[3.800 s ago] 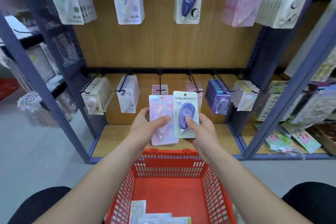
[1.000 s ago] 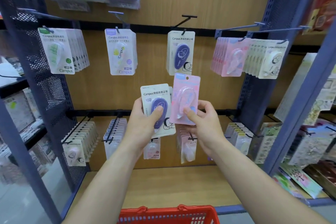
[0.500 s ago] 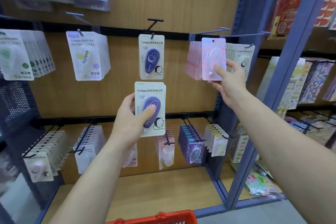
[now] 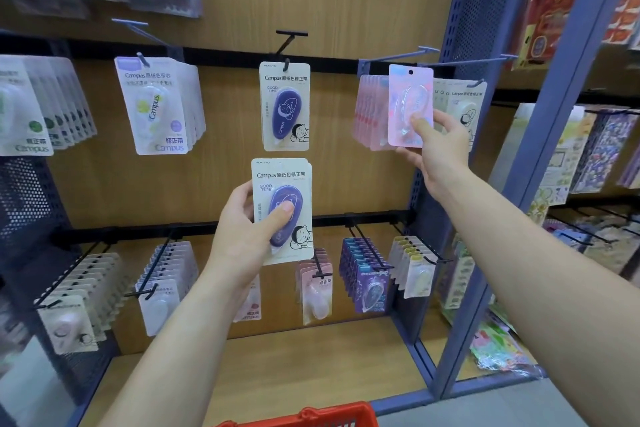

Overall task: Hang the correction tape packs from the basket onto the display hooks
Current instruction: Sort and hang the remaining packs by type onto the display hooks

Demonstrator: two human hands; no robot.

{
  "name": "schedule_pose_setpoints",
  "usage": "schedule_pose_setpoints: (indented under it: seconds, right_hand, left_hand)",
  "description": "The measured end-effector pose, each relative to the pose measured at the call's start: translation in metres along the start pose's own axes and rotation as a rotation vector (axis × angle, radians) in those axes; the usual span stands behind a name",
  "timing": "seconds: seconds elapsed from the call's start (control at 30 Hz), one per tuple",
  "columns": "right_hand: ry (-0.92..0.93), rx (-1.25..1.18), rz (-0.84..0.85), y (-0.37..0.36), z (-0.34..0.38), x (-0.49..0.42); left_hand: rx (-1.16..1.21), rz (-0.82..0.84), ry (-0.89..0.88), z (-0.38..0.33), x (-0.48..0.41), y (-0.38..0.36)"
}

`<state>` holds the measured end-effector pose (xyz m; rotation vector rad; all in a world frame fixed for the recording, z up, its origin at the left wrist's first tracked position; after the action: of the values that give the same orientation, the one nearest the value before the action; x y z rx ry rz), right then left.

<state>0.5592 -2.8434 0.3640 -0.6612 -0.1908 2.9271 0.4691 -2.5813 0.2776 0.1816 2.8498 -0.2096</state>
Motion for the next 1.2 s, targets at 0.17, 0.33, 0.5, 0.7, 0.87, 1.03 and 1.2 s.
schedule_pose_setpoints:
  seconds: [0.17, 0.33, 0.5, 0.7, 0.87, 1.03, 1.2]
  right_hand:
    - [0.005, 0.002, -0.006, -0.001, -0.006, 0.002]
    - [-0.024, 0.057, -0.008, -0.002, -0.007, -0.012]
    - [-0.208, 0.346, -0.015, -0.002, -0.024, -0.018]
    - [-0.246, 0.424, 0.226, -0.029, -0.052, 0.052]
    - [-0.245, 0.200, 0.666, -0.071, -0.062, 0.121]
    - [-0.214, 0.118, 0.568, -0.081, -0.062, 0.139]
    - [-0.283, 0.045, 0.494, -0.083, -0.065, 0.142]
  left_hand:
    - [0.009, -0.007, 0.009, -0.001, 0.002, 0.002]
    - [0.005, -0.007, 0.015, -0.001, 0.004, 0.003]
    - [0.011, -0.008, 0.016, 0.000, 0.006, 0.002]
    - [0.023, -0.016, 0.018, -0.001, 0.006, 0.005]
    - [0.020, -0.037, 0.014, 0.003, 0.007, 0.005]
    - [0.033, -0.030, 0.018, 0.006, 0.009, 0.006]
    - [-0.005, -0.029, 0.037, 0.007, 0.013, 0.009]
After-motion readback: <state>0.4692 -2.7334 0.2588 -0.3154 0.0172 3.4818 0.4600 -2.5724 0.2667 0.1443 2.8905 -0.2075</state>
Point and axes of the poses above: each hand's wrist, its own x-axis away from the middle knuckle, its own y-axis out of the back of the hand, z = x × y, the point moved 1 cm from there along -x, towards the middle knuckle, and after that the axes turned 15 degrees about z, right-handed, at the moved point
